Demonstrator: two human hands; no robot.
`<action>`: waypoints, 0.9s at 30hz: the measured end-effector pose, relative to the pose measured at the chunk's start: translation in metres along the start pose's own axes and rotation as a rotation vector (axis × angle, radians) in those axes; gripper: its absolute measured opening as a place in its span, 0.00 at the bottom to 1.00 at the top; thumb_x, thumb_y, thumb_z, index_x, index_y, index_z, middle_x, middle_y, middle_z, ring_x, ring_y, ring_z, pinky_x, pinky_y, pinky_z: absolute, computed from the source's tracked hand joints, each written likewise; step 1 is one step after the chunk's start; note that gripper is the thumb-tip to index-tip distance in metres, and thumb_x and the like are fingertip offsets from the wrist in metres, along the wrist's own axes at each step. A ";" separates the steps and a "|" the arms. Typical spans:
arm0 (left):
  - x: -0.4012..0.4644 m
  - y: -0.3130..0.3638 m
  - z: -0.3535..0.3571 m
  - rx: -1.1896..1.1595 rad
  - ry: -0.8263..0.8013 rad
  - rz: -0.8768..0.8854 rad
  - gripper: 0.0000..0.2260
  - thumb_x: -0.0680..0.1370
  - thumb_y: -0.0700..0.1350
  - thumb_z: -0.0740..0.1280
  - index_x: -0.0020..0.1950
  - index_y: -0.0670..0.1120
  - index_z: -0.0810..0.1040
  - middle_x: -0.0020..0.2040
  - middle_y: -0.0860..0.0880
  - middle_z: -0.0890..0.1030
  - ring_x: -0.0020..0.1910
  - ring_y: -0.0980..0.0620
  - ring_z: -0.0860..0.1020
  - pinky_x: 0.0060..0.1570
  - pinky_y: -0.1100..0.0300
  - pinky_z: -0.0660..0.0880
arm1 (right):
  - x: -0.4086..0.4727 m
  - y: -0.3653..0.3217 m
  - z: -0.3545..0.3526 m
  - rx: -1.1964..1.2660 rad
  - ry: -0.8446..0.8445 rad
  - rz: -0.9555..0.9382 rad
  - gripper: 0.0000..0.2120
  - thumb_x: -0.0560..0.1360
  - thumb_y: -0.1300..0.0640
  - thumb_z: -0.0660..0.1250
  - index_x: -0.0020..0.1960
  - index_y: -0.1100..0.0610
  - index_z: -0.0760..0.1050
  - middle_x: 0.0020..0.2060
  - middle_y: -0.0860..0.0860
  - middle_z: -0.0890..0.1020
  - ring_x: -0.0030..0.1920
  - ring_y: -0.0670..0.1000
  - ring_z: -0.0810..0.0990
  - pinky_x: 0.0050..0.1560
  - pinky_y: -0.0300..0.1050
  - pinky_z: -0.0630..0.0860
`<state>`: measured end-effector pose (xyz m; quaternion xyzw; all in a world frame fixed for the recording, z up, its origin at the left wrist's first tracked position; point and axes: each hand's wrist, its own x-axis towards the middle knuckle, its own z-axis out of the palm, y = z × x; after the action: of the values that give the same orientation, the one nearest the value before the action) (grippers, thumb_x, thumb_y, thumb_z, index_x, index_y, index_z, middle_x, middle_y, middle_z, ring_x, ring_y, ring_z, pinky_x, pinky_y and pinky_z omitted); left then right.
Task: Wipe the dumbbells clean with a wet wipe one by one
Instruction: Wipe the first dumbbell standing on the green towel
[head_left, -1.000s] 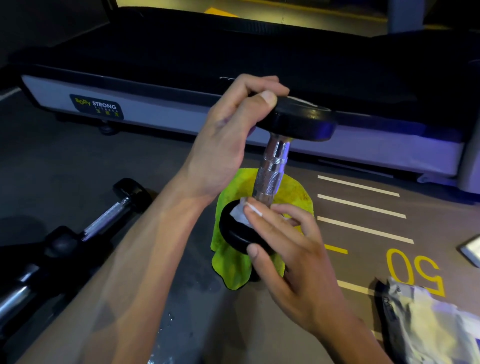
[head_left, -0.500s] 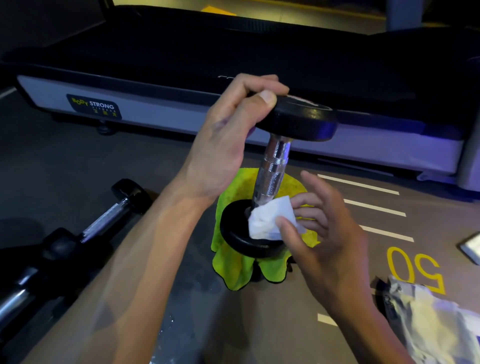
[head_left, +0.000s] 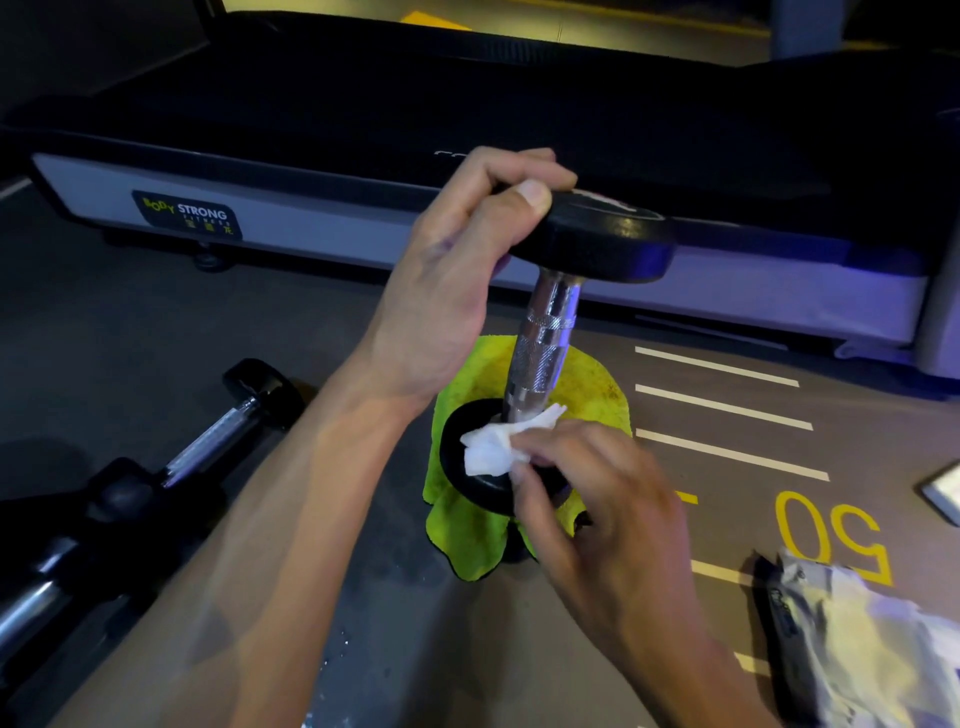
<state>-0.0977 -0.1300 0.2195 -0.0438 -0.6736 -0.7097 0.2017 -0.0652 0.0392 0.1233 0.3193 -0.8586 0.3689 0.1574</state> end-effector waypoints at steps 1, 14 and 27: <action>0.000 0.000 0.000 0.000 0.000 -0.001 0.09 0.79 0.49 0.60 0.53 0.54 0.79 0.67 0.56 0.78 0.63 0.59 0.77 0.56 0.70 0.72 | -0.004 0.000 -0.001 0.005 -0.028 0.002 0.08 0.78 0.48 0.67 0.55 0.45 0.81 0.49 0.42 0.79 0.50 0.48 0.81 0.48 0.45 0.78; -0.001 -0.001 -0.002 0.014 0.007 -0.001 0.09 0.80 0.49 0.60 0.53 0.54 0.79 0.68 0.56 0.78 0.63 0.60 0.77 0.57 0.68 0.73 | 0.000 -0.004 -0.008 -0.058 -0.060 0.073 0.12 0.80 0.42 0.62 0.59 0.42 0.80 0.52 0.41 0.77 0.54 0.49 0.78 0.52 0.46 0.77; -0.002 0.001 0.000 0.014 0.004 0.005 0.09 0.80 0.48 0.60 0.54 0.53 0.79 0.69 0.54 0.78 0.64 0.59 0.77 0.56 0.69 0.73 | 0.016 -0.001 -0.006 0.035 0.006 0.288 0.14 0.67 0.36 0.72 0.44 0.44 0.81 0.45 0.40 0.77 0.48 0.44 0.77 0.47 0.48 0.77</action>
<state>-0.0953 -0.1294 0.2196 -0.0427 -0.6780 -0.7047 0.2049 -0.0767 0.0366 0.1363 0.1942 -0.8885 0.4037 0.0998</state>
